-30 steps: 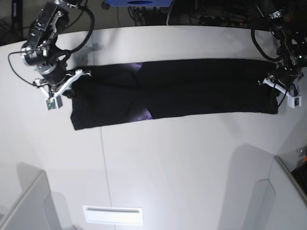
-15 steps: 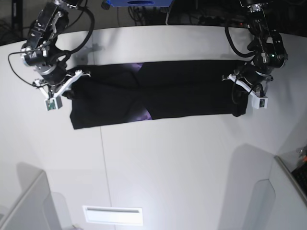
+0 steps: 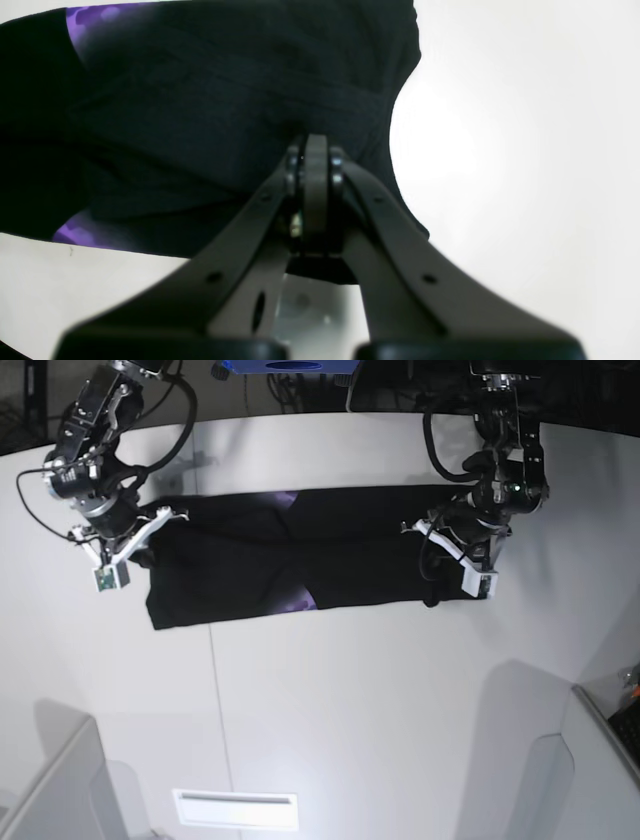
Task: Fold the T-shirt properly
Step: 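Grasp the strip end with the left gripper and fold it toward the right gripper, then carry the held strip end with the left gripper toward the strip's middle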
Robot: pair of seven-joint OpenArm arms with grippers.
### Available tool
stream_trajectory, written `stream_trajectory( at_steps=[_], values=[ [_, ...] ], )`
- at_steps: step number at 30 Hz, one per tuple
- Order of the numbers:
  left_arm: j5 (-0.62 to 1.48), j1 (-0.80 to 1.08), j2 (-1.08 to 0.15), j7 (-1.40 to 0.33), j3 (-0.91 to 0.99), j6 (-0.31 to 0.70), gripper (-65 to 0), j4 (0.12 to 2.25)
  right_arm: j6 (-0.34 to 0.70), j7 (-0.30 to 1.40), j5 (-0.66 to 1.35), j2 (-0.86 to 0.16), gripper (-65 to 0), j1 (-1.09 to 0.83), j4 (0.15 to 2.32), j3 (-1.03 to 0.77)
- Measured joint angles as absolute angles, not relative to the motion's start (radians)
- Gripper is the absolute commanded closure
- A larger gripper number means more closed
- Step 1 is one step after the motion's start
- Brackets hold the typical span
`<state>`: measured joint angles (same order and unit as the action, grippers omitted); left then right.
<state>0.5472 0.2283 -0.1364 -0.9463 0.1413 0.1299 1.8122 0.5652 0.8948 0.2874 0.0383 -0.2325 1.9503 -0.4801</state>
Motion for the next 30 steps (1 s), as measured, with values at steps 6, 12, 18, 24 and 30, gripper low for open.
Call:
stream_trajectory(
  at_steps=[6, 12, 18, 24, 30],
  values=[
    [0.546, 0.187, -0.104, -0.941, 0.080, 0.127, 0.0, 1.805, 0.565, 0.895, 0.287, 0.039, 0.0, -0.233, 1.950, -0.480],
    [0.543, 0.177, -0.063, -0.962, 0.070, 0.128, 0.0, 1.802, 0.565, 0.895, 0.287, 0.039, 0.0, -0.233, 1.950, -0.480],
    [0.544, 0.128, -0.019, -1.033, 0.041, 0.130, 0.0, 1.769, 0.565, 0.895, 0.287, 0.039, 0.0, -0.231, 1.950, -0.480],
    [0.534, 0.114, 0.001, -1.037, 0.044, 0.127, 0.0, 1.764, 0.565, 0.895, 0.287, 0.039, 0.0, -0.232, 1.950, -0.480],
    [0.546, 0.084, 0.015, -1.036, 0.045, 0.127, 0.0, 1.695, 0.565, 0.894, 0.288, 0.039, 0.0, -0.233, 1.950, -0.480]
  ],
)
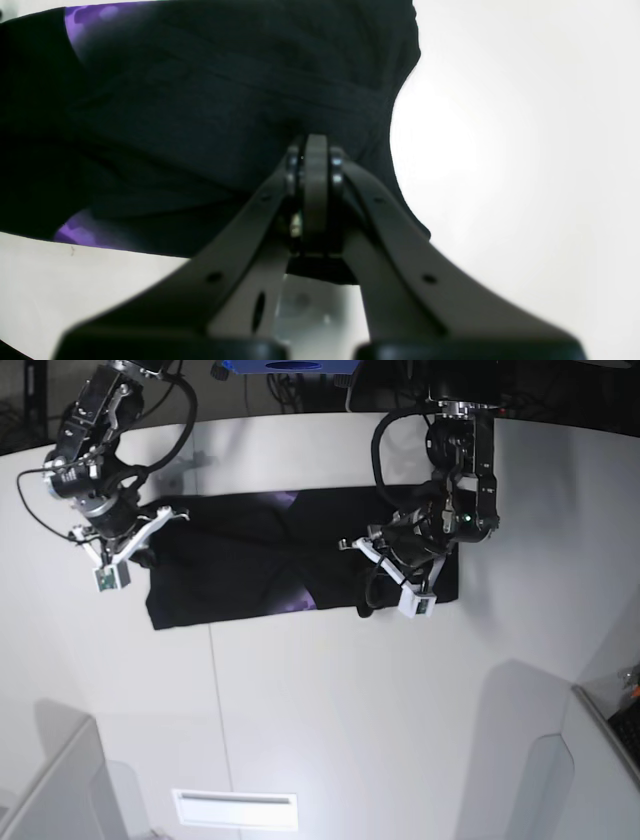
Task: Fold the T-shirt properly
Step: 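Carry the held strip end with the left gripper toward the strip's middle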
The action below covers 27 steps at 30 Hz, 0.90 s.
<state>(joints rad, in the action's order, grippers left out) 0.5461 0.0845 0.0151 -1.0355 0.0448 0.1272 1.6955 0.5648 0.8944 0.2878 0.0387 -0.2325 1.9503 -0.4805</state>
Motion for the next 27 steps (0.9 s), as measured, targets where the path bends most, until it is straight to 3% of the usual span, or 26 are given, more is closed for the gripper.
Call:
stream_trajectory(
  at_steps=[8, 12, 17, 27],
  values=[
    [0.538, 0.062, 0.031, -1.033, -0.021, 0.126, 0.0, 1.671, 0.565, 0.895, 0.287, 0.039, 0.0, -0.231, 1.950, -0.480],
    [0.545, 0.034, 0.057, -1.033, -0.025, 0.049, 0.0, 1.621, 0.565, 0.895, 0.287, 0.039, 0.0, -0.228, 1.950, -0.480],
    [0.542, 0.021, 0.070, -1.034, -0.023, 0.046, 0.0, 1.616, 0.565, 0.895, 0.287, 0.039, 0.0, -0.225, 1.950, -0.480],
    [0.546, 0.036, 0.070, -1.142, -0.019, 0.037, 0.0, 1.801, 0.565, 0.895, 0.287, 0.038, 0.0, -0.222, 1.950, -0.480]
  ],
)
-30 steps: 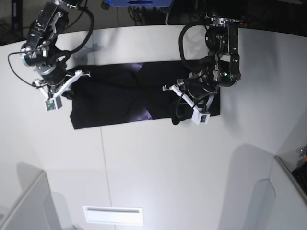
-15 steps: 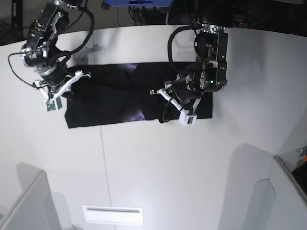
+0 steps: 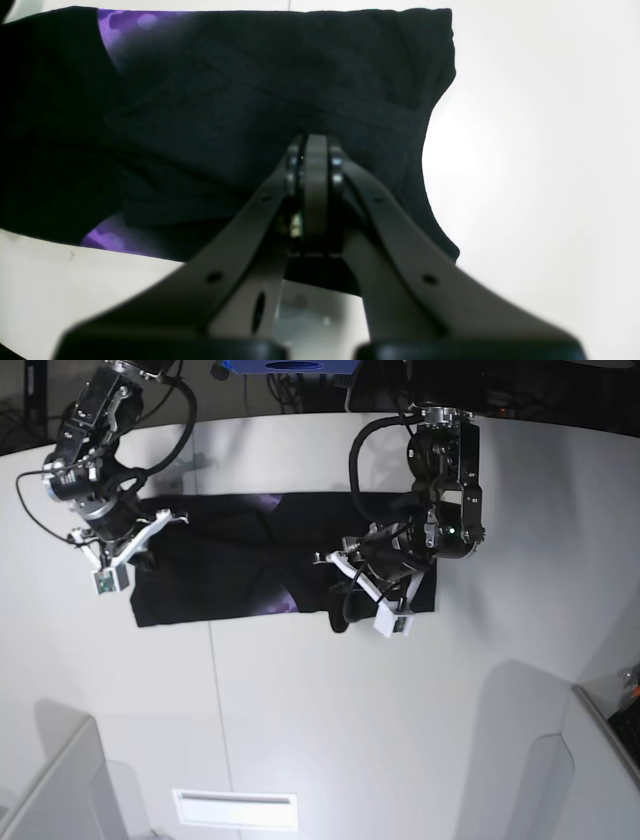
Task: Fold the T-shirt properly
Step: 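Carry the held strip end with the left gripper toward the strip's middle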
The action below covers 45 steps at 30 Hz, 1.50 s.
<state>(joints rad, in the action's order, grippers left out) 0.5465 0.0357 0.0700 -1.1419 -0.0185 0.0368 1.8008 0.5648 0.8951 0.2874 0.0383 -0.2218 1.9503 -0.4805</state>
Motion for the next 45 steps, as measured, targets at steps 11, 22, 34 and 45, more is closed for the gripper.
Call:
stream_trajectory(
  at_steps=[11, 22, 34, 45],
  values=[
    [0.546, 0.022, 0.113, -1.145, -0.021, 0.040, 0.0, 1.727, 0.565, 0.899, 0.287, 0.038, 0.0, -0.220, 1.950, -0.480],
    [0.546, 0.000, 0.122, -1.142, -0.021, 0.041, 0.0, 1.661, 0.565, 0.899, 0.287, 0.038, 0.0, -0.220, 1.950, -0.480],
    [0.546, -0.017, 0.132, -1.110, -0.082, 0.040, 0.0, 1.613, 0.565, 0.899, 0.287, 0.038, 0.0, -0.220, 1.950, -0.480],
    [0.547, -0.020, 0.130, -1.081, -0.085, 0.040, 0.0, 1.607, 0.565, 0.899, 0.287, 0.038, 0.0, -0.220, 1.950, -0.480]
  ],
)
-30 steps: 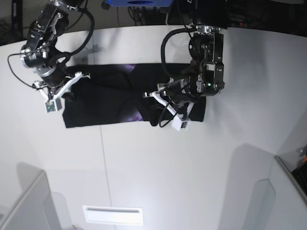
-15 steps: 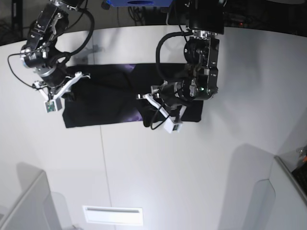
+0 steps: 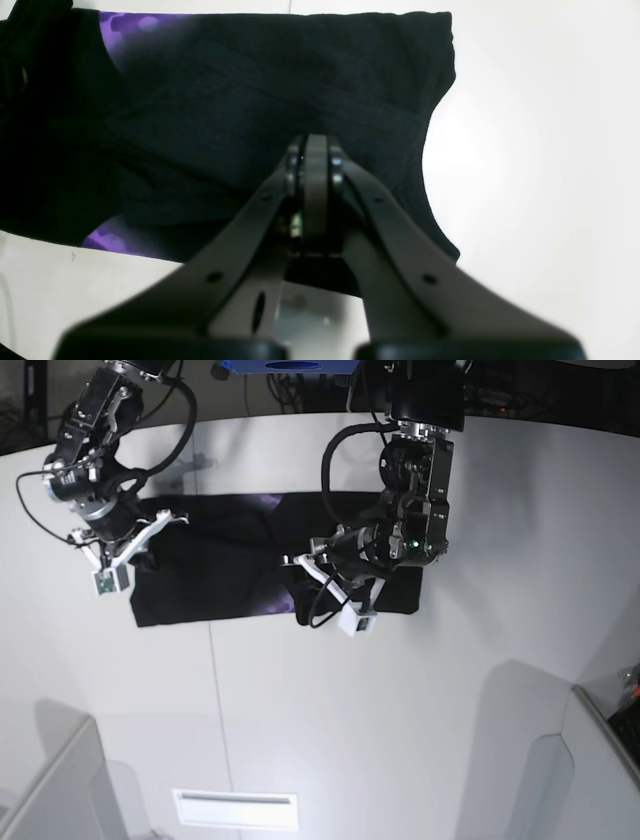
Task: Fold the T-shirt properly
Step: 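Carry the held strip end with the left gripper toward the strip's middle, then release the strip end and raise the left gripper away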
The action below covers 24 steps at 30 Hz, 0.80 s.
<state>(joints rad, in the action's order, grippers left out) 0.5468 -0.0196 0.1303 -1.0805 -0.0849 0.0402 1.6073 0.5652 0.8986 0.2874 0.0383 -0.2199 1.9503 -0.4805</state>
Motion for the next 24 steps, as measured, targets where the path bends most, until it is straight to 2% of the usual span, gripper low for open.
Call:
stream_trajectory(
  at_steps=[19, 24],
  values=[
    [0.546, -0.019, 0.130, -1.081, -0.085, 0.040, 0.0, 1.581, 0.565, 0.899, 0.287, 0.038, 0.0, -0.220, 1.950, -0.480],
    [0.547, -0.019, 0.131, -1.081, -0.085, 0.040, -21.4, 1.581, 0.565, 0.899, 0.287, 0.038, 0.0, -0.220, 1.950, -0.480]
  ],
)
